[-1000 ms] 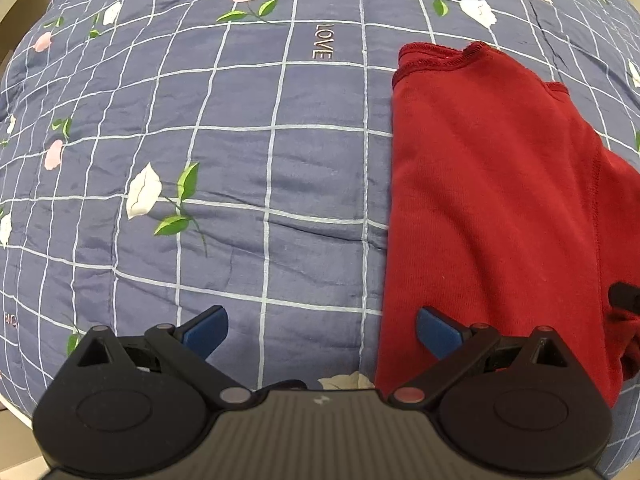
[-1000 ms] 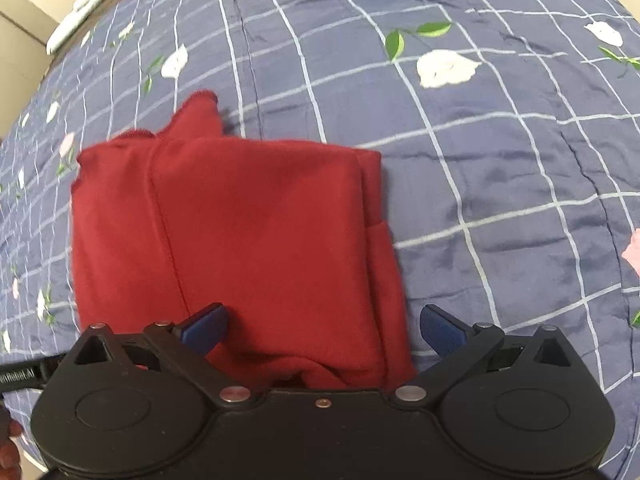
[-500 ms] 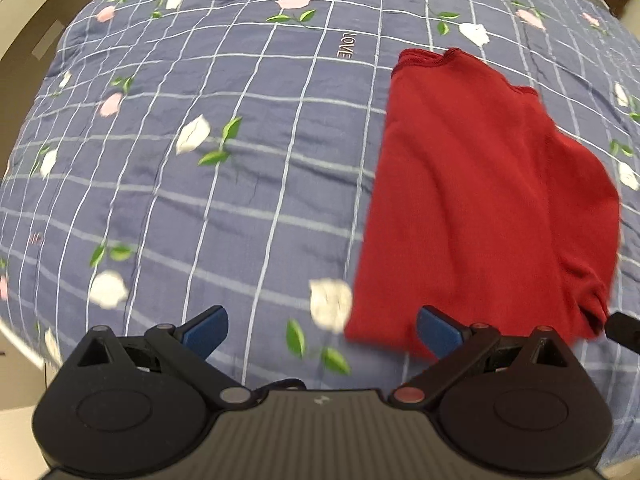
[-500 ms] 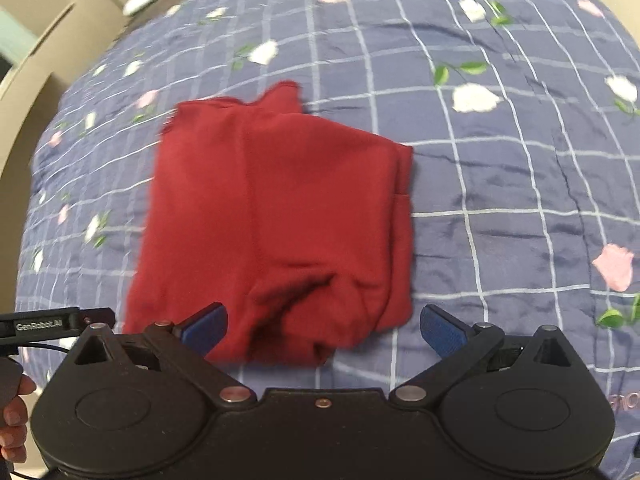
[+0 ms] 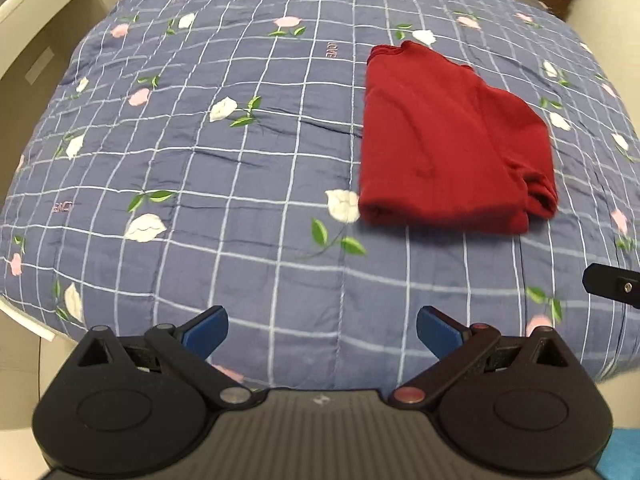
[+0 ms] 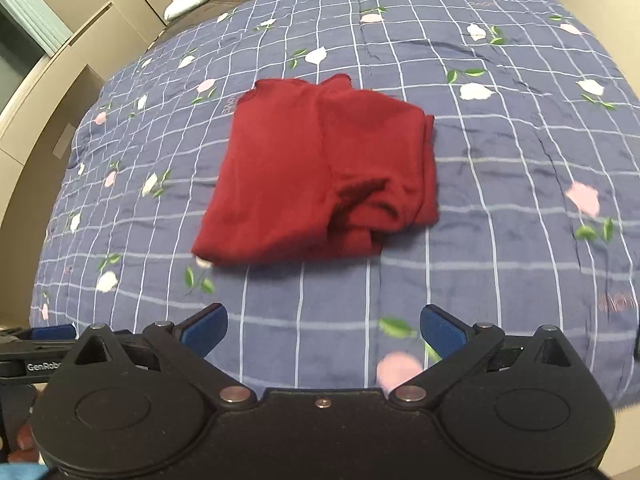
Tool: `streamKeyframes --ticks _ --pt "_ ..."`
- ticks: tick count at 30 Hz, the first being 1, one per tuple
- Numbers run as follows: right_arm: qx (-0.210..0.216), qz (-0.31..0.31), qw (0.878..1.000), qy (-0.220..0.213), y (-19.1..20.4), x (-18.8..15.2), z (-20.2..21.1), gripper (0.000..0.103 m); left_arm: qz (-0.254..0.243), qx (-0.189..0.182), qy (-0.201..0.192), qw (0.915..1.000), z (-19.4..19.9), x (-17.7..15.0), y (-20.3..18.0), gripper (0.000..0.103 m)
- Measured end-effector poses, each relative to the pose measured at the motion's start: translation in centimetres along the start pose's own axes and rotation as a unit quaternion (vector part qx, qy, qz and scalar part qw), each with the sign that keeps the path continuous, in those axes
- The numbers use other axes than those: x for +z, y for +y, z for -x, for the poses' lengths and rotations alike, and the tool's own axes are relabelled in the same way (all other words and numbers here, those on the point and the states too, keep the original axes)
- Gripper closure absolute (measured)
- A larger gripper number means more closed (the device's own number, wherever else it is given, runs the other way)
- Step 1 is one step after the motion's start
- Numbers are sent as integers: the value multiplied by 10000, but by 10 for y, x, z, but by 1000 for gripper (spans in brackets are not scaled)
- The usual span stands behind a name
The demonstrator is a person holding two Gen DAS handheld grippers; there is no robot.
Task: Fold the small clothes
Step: 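Raise both grippers away from the folded red sweater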
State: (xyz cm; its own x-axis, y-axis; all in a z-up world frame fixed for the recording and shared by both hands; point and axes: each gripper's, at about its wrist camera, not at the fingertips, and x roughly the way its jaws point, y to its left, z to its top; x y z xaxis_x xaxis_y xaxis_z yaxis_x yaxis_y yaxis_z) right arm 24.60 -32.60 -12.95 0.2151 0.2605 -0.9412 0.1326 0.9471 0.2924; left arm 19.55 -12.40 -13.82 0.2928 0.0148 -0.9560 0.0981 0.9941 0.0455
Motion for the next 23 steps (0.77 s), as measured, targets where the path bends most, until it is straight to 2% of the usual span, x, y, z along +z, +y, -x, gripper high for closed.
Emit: streamKeyframes --ticks 4,9,23 --pt "-7 2 9999 -102 10 -27 14 1 -268 -30 -224 9994 14 -19 9 1" --pt "-1 37 9998 -190 21 -49 24 1 -330 -179 -283 9989 22 -33 20 1" --pt "46 180 9995 -242 34 -58 28 1 -250 -248 -439 9984 32 -47 32 1"
